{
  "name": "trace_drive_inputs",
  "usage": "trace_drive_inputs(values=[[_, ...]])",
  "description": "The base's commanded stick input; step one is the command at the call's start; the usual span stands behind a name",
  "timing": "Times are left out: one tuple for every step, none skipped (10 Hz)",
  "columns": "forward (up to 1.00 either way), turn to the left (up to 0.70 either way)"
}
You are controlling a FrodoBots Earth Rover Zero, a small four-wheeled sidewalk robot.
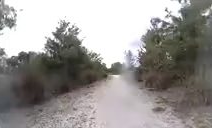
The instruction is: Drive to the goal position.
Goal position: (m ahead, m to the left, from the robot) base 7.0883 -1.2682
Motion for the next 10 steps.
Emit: trace_drive_inputs(values=[[0.60, 0.00], [0.60, 0.00], [0.60, 0.00], [0.60, 0.00], [0.60, 0.00], [0.60, 0.00], [0.60, 0.00], [0.60, -0.01], [0.60, -0.03], [0.60, -0.12]])
